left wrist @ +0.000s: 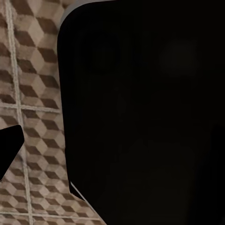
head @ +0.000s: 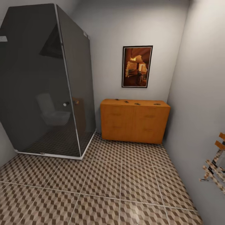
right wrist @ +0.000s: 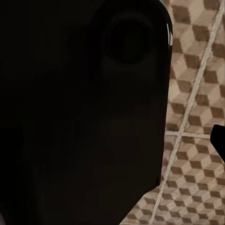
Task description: Take the four mousetraps from the cabinet in the bathroom and place them on the bathroom floor. Make sure all four end up on the same floor surface, and ensure that at least two of them are either under or directly next to the same bathroom sink.
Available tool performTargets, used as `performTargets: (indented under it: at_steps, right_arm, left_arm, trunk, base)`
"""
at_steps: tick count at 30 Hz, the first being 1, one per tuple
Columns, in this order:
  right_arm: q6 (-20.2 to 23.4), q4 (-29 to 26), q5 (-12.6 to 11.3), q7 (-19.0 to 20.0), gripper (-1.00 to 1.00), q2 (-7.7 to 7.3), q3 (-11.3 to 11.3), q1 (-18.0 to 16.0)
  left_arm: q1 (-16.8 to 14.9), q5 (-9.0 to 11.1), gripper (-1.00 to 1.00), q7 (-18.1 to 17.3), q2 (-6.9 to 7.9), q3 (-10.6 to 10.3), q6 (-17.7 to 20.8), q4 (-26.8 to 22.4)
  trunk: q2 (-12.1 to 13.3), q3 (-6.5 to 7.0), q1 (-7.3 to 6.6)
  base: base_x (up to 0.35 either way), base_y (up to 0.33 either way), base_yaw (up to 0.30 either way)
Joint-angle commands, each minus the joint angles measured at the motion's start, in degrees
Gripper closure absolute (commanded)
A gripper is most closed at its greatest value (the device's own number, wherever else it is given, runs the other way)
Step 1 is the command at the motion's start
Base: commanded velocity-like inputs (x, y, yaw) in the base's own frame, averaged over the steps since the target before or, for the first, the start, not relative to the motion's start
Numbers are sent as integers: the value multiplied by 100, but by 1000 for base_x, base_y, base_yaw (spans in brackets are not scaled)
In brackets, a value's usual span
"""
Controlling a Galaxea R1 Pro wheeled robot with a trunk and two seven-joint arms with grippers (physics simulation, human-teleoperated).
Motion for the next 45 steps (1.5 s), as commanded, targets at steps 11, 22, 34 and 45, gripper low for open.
performTargets:
  at_steps: [11,22,34,45]
  right_arm:
    - [-4,1,-15,2,-100,0,-3,-3]
    - [-4,1,-16,2,-100,0,-4,-3]
    - [-5,1,-16,2,-100,0,-4,-3]
    - [-3,1,-13,2,-100,0,-4,-3]
  left_arm:
    - [1,0,-100,-1,-5,6,-3,-6]
    - [1,0,-100,-1,-2,16,-4,-6]
    - [1,0,-100,-1,-4,19,-9,-6]
    - [1,0,-100,-1,2,19,-29,-6]
  trunk:
    - [-3,-5,0]
    - [-3,-5,0]
    - [-3,-5,0]
    - [-3,-5,0]
  base:
    - [0,0,-235]
    - [0,0,-242]
    - [0,0,-243]
    - [0,0,-160]
